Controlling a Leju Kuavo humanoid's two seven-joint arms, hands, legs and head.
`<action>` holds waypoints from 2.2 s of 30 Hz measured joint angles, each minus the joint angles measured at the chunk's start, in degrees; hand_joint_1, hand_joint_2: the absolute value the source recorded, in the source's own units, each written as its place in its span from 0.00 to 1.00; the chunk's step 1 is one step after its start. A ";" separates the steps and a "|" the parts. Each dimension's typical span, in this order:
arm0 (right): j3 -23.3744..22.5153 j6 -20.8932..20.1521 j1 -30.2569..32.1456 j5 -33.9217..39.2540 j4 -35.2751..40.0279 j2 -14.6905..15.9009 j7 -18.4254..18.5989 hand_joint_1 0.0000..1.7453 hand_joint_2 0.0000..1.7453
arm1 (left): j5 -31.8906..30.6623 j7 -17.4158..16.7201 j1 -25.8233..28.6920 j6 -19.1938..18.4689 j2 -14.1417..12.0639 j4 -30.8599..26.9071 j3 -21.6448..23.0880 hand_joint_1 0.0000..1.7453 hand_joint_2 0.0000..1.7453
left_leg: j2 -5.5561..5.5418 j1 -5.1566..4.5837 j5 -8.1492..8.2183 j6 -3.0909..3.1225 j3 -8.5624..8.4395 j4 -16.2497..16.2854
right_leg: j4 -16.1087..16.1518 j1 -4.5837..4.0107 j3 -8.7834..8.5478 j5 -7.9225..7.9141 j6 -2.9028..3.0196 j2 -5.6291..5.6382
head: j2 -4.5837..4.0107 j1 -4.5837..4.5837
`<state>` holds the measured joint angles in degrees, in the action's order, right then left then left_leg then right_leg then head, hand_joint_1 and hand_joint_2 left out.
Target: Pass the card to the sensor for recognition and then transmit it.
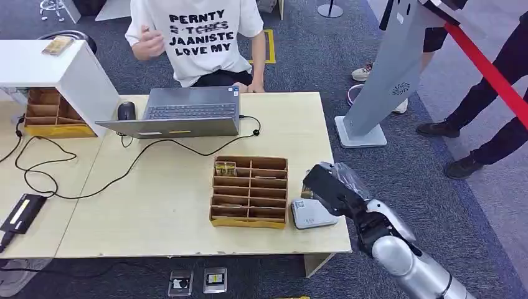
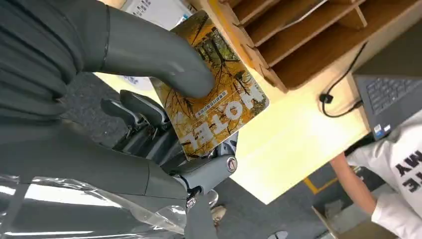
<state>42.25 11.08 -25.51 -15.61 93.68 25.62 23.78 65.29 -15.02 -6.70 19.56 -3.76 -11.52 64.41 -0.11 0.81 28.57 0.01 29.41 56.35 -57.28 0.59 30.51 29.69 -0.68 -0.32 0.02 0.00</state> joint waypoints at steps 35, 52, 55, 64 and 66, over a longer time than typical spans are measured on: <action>8.63 -3.08 -5.71 2.49 -15.82 -1.44 -1.07 1.00 1.00 | 0.00 -0.04 -0.01 0.31 -0.28 0.00 0.00 0.00 0.00 | -0.01 0.00 0.00 0.00 -0.01 0.00 | 0.00 0.00 0.00 0.00 0.00 0.00 | 0.00 -0.02; 11.47 -4.42 -6.05 2.75 -20.28 -2.27 -1.09 1.00 1.00 | -0.02 -0.04 -0.01 0.15 -0.31 -0.04 0.00 0.00 0.00 | -0.01 0.00 0.00 0.00 0.02 0.00 | 0.00 0.00 0.04 0.00 0.00 0.00 | 0.00 0.00; 12.04 -4.70 -6.55 2.78 -22.03 -2.78 -1.09 1.00 1.00 | -0.09 -0.04 -0.02 0.04 -0.46 -0.37 0.00 0.00 0.00 | -0.01 0.00 0.00 0.00 0.00 0.00 | 0.00 0.00 0.04 0.00 0.00 0.01 | 0.00 -0.02; 12.02 -5.20 -6.55 3.08 -23.19 -2.80 -1.62 1.00 1.00 | -0.33 -0.04 0.00 -0.02 -0.55 -0.39 0.00 0.00 0.00 | -0.01 0.00 0.00 0.00 0.01 0.00 | 0.00 0.00 0.04 0.00 0.00 0.00 | 0.00 -0.02; 12.02 -5.22 -6.56 3.27 -23.58 -2.80 -2.01 1.00 1.00 | -0.39 -0.04 0.00 -0.02 -0.57 -0.39 0.00 0.00 0.00 | -0.01 0.00 0.00 0.00 0.01 0.00 | 0.00 0.00 0.04 0.00 0.00 0.00 | 0.00 -0.02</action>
<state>54.27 5.86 -32.07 -12.33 70.10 22.82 21.77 64.89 -15.06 -6.71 19.54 -4.33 -11.91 64.41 -0.12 0.81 28.57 0.01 29.42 56.36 -57.28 0.59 30.55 29.69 -0.68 -0.32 0.02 -0.02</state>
